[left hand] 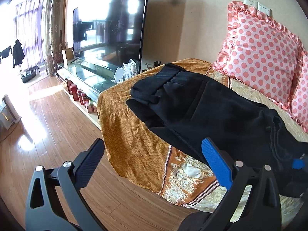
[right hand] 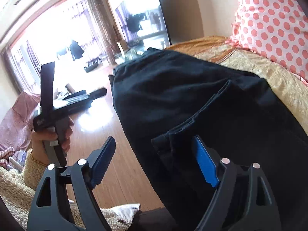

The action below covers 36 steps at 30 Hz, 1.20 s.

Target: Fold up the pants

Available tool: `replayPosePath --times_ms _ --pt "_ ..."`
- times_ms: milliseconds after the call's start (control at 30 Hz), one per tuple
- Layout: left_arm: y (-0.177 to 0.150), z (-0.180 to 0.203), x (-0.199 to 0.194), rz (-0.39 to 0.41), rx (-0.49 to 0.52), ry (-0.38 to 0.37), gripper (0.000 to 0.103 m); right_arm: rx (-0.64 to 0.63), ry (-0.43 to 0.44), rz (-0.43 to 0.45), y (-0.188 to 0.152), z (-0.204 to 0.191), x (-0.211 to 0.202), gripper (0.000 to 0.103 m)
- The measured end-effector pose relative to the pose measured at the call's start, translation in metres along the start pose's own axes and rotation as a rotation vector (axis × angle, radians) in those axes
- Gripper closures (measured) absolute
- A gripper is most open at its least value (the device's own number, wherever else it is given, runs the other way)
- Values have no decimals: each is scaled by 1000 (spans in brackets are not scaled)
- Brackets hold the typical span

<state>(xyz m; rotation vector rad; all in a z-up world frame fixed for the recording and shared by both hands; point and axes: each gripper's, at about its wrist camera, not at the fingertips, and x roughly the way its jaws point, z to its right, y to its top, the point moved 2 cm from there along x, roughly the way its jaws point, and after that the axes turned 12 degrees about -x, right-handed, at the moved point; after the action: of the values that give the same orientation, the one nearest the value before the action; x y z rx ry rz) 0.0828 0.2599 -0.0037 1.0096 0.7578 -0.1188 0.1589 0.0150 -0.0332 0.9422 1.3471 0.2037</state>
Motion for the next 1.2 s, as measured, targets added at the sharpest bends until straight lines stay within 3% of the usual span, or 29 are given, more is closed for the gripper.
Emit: replayPosePath --times_ms 67,167,333,500,633,700,800,833,867,900,1200 --pt "6 -8 7 -48 -57 -46 2 -31 -28 25 -3 -6 -2 18" --pt "18 -18 21 -105 -151 -118 3 19 16 51 -5 -2 -11 18" --pt "37 -33 47 -210 -360 -309 8 57 33 57 -12 4 -16 18" --pt "43 -32 69 -287 -426 -306 14 49 25 58 -12 1 -17 18" --pt "37 -30 80 -345 -479 -365 22 49 32 59 -12 3 -18 17" --pt "39 -24 82 -352 -487 -388 23 51 37 62 -12 3 -17 16" --pt "43 -20 84 -365 -494 -364 22 54 39 69 -13 3 -18 16" --pt "42 -20 81 -356 -500 -361 28 55 41 71 -14 2 -19 16" --pt "42 -20 76 -336 -491 -354 42 54 42 73 -15 1 -20 16" --pt "45 -17 67 -300 -464 -361 44 54 44 75 -16 1 -20 15" --pt "54 -8 64 -255 -433 -413 38 52 60 89 -17 3 -20 14"
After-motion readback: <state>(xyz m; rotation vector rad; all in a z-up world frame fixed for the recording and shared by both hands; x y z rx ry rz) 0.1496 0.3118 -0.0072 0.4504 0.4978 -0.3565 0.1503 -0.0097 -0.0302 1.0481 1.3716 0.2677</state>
